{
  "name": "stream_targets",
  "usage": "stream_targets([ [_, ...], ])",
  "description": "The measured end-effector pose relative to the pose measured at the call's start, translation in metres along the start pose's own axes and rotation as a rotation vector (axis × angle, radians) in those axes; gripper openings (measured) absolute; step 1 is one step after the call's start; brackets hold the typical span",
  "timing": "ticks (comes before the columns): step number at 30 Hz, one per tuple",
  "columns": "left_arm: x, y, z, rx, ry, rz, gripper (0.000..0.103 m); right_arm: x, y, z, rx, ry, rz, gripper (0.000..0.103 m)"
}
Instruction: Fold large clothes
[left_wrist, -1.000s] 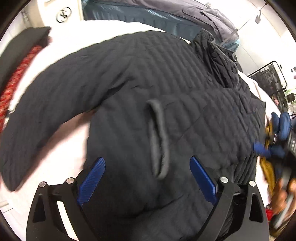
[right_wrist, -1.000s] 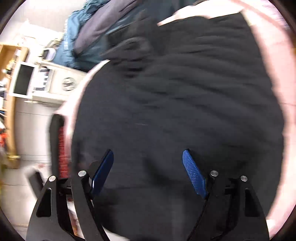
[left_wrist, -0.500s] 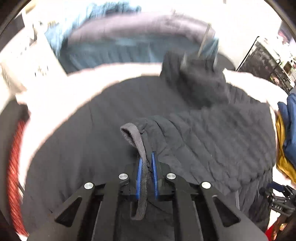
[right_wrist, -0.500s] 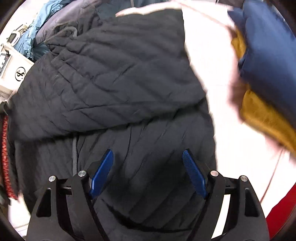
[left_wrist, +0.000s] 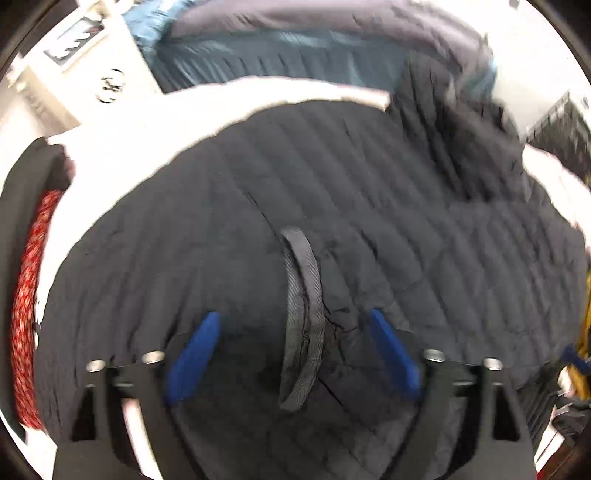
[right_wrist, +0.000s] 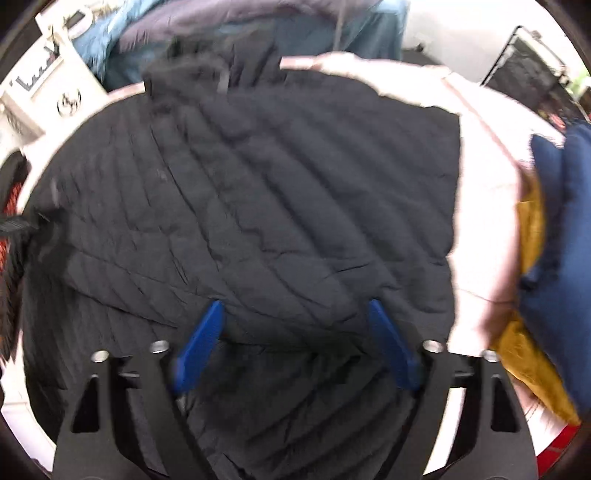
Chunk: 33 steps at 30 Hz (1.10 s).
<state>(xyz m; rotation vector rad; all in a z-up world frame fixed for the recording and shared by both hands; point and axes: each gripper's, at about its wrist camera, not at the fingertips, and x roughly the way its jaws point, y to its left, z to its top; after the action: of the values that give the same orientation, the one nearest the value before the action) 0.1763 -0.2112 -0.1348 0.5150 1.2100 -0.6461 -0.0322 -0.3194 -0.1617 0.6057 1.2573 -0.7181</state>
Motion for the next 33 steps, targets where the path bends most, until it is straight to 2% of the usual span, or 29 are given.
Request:
stream_targets([
  [1, -0.008, 0.001, -0.004, -0.031, -0.040, -0.016, 0.096, 0.012, 0.001, 0.002, -0.007, 0.035, 0.001, 0.093],
  [2, -0.009, 0.000, -0.007, -0.040, -0.045, -0.032, 0.096, 0.019, 0.001, 0.004, -0.010, 0.052, -0.007, 0.094],
  [4, 0.002, -0.011, -0.015, -0.010, 0.026, -0.072, 0.096, 0.030, 0.005, 0.011, -0.011, 0.072, -0.010, 0.098],
  [5, 0.016, -0.020, -0.018, 0.028, 0.092, -0.076, 0.096, 0.038, 0.007, 0.013, -0.020, 0.092, -0.021, 0.098],
  [7, 0.042, -0.030, -0.025, 0.078, 0.159, -0.050, 0.098, 0.050, 0.010, 0.016, -0.049, 0.126, -0.043, 0.098],
  [12, 0.068, -0.029, -0.023, 0.007, 0.159, -0.078, 0.099, 0.065, 0.011, 0.029, -0.023, 0.144, -0.059, 0.099],
  [15, 0.072, -0.031, -0.021, 0.008, 0.180, -0.054, 0.099, 0.067, 0.016, 0.031, -0.016, 0.131, -0.087, 0.099],
  [18, 0.077, -0.041, -0.003, -0.001, 0.203, -0.047, 0.099, 0.067, 0.015, 0.034, 0.003, 0.123, -0.097, 0.099],
  [21, 0.086, -0.041, 0.012, -0.003, 0.212, -0.056, 0.099, 0.066, 0.023, 0.021, 0.004, 0.121, -0.106, 0.099],
  [26, 0.081, -0.025, 0.006, -0.002, 0.181, -0.068, 0.099, 0.062, 0.025, 0.011, 0.000, 0.100, -0.097, 0.099],
  [29, 0.072, -0.018, 0.000, 0.002, 0.192, -0.083, 0.098, 0.053, 0.029, 0.013, 0.006, 0.132, -0.118, 0.098],
  [33, 0.059, 0.000, 0.000, -0.080, 0.230, -0.113, 0.097, 0.028, 0.035, 0.010, 0.032, 0.134, -0.120, 0.098],
])
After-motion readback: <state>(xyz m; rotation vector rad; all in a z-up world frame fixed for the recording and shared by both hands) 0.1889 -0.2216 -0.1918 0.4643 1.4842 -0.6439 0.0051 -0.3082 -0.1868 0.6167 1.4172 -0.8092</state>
